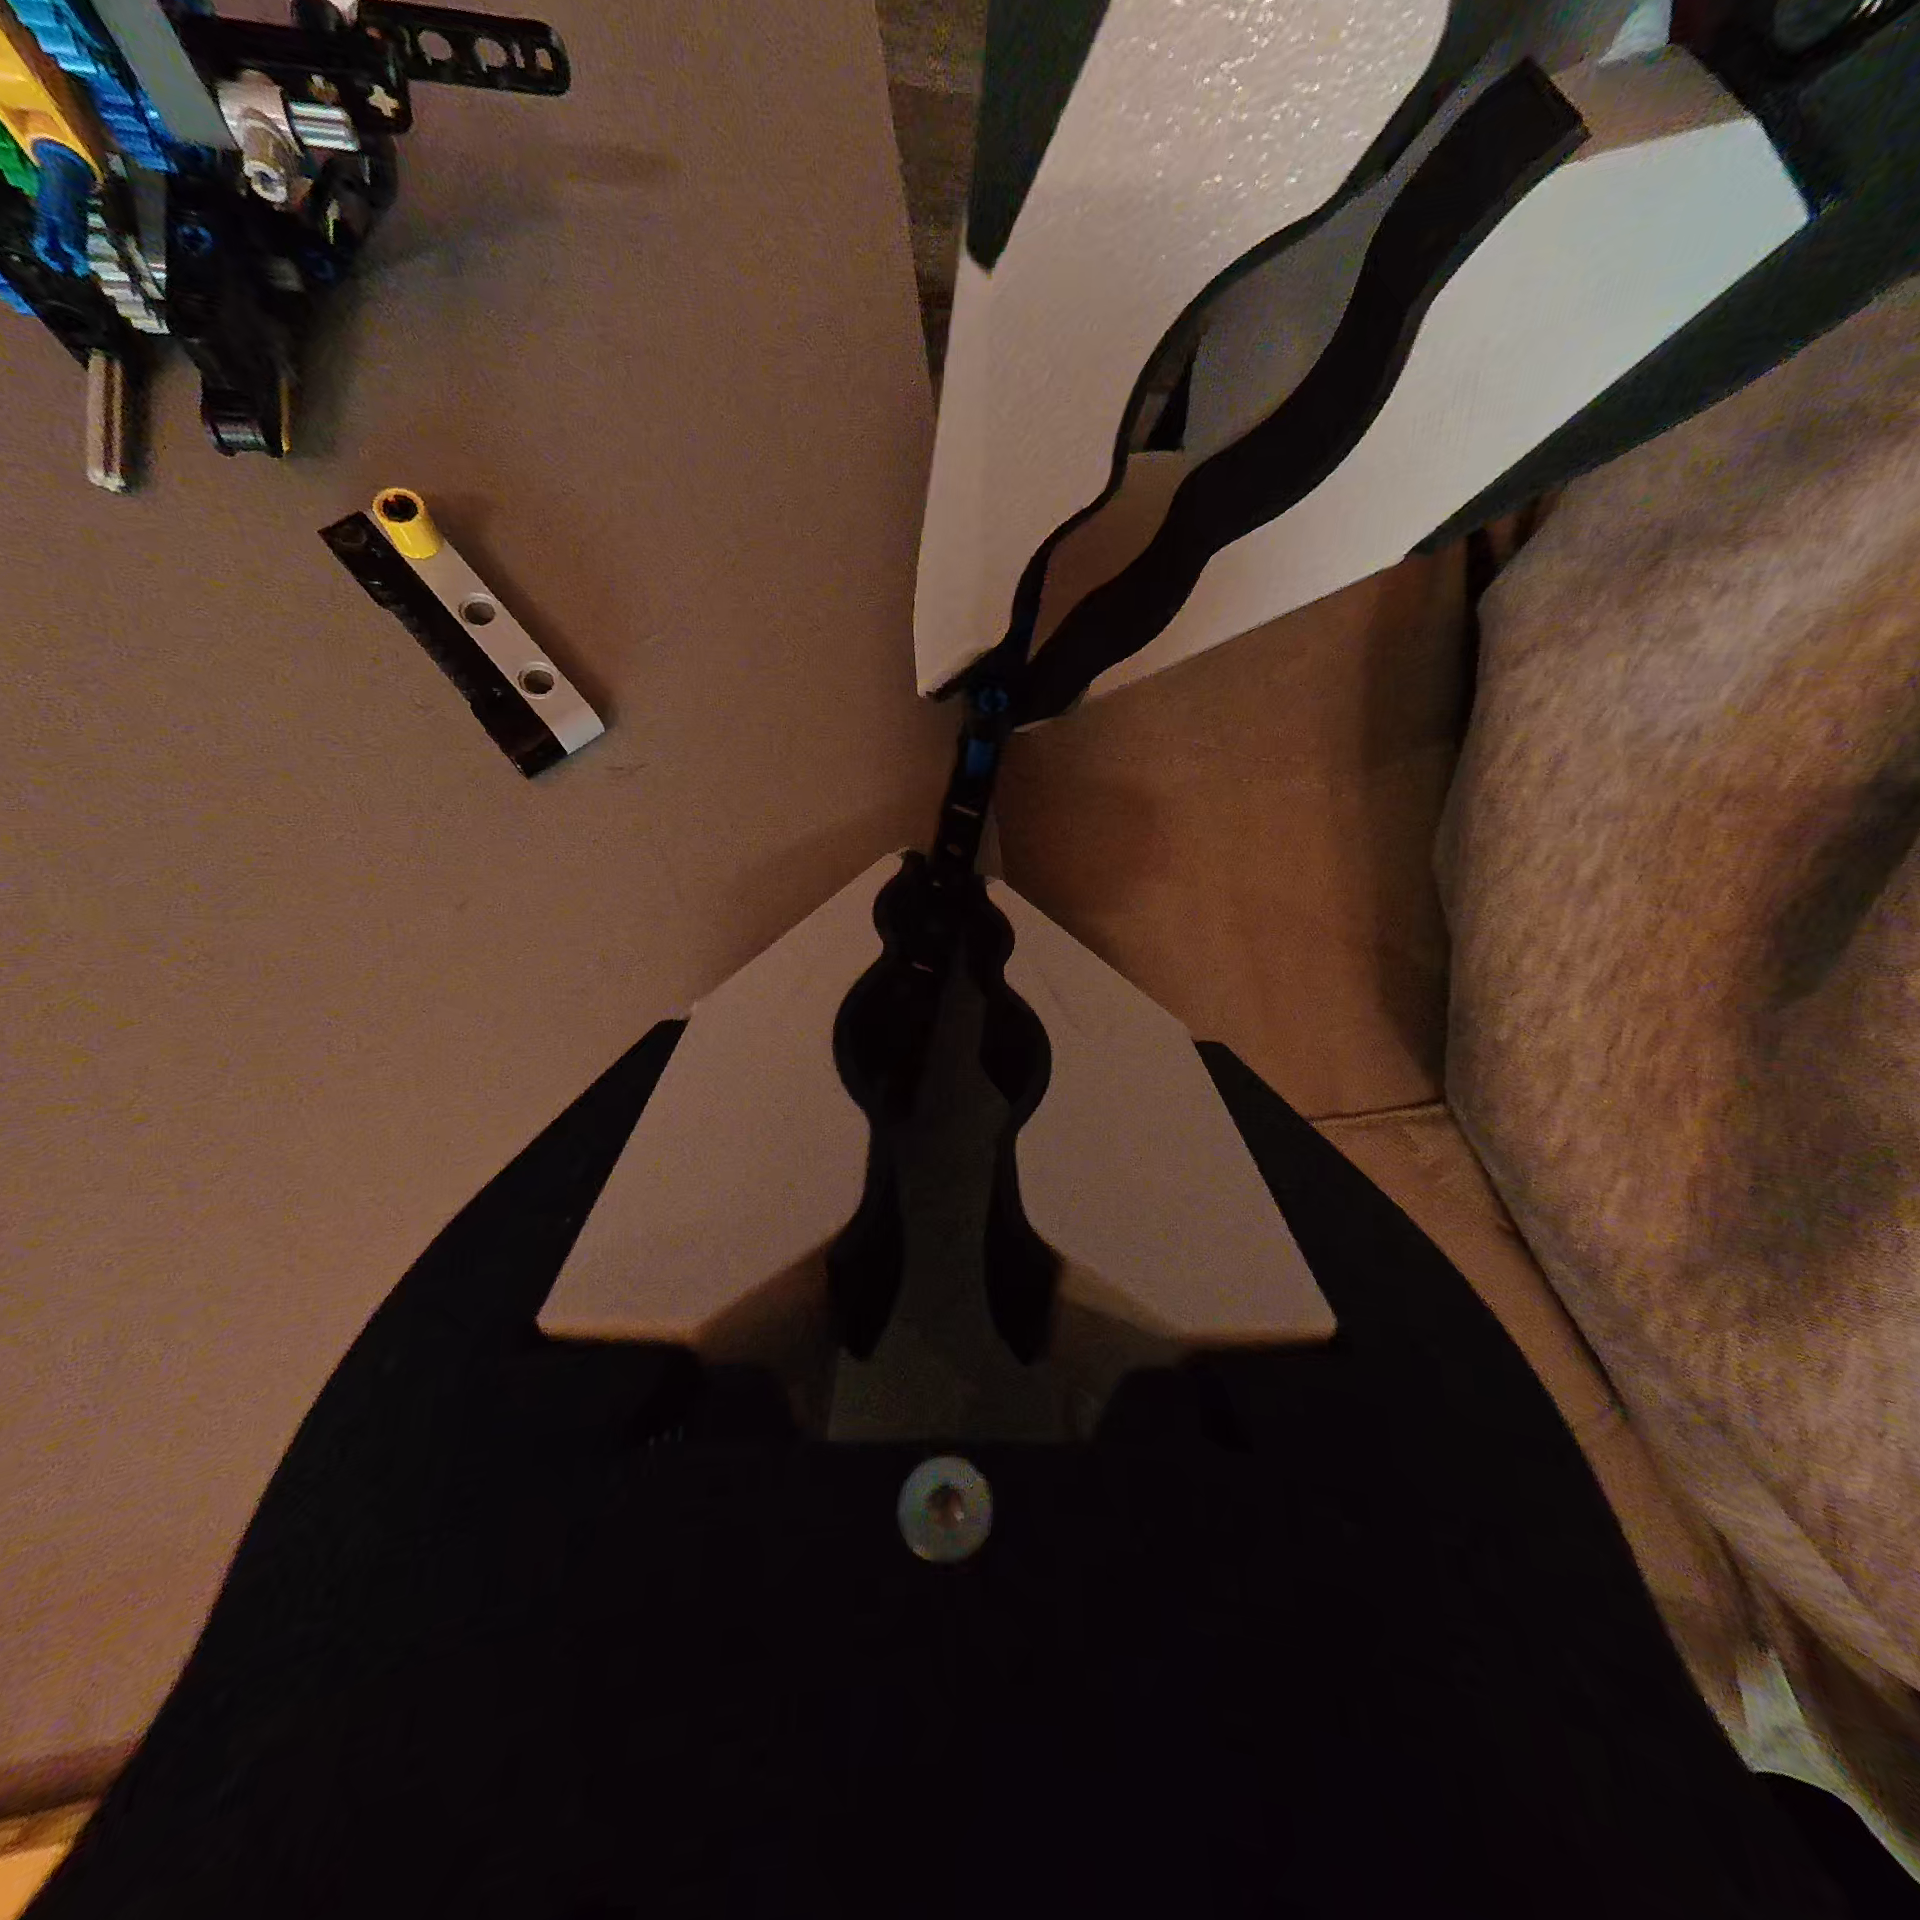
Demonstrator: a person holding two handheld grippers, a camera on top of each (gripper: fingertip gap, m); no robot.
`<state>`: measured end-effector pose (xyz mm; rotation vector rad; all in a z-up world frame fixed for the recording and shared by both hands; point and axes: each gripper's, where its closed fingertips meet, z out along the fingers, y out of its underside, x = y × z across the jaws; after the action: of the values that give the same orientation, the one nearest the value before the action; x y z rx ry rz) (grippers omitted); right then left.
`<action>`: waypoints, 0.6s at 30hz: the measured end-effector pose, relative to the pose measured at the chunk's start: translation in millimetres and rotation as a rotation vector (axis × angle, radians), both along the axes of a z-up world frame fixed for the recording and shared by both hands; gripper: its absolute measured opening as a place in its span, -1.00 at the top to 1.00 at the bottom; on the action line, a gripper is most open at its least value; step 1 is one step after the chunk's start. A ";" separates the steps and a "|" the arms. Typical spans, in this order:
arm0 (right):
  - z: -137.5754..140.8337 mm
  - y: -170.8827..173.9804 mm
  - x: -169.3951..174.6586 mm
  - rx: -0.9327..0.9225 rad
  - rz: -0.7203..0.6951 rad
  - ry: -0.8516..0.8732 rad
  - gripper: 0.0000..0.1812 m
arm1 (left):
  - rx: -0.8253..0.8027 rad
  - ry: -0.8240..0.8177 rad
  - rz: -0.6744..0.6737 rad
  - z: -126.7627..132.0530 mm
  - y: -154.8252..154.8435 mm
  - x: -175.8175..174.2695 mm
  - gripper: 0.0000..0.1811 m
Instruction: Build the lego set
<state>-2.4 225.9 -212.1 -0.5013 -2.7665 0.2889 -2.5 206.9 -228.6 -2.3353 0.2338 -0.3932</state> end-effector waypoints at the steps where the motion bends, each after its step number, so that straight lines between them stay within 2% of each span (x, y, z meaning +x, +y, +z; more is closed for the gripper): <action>1: 0.1 -0.1 -0.2 -0.001 -0.001 0.017 0.87 | -0.001 -0.004 0.003 0.0 0.1 -0.1 0.93; 6: 1.0 -0.7 0.4 0.026 0.010 0.115 0.87 | -0.004 -0.017 0.014 0.3 0.2 -0.4 0.94; 10: 0.5 -0.5 0.6 -0.008 -0.049 0.059 0.88 | -0.005 -0.021 0.021 0.4 0.5 -0.6 0.93; 18: 0.4 -1.1 1.9 0.044 -0.006 0.093 0.88 | -0.007 -0.027 0.035 0.5 0.8 -0.9 0.94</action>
<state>-0.5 224.9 -211.6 -0.4723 -2.6743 0.2435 -3.4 207.7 -228.1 -2.3358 0.1786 -0.4092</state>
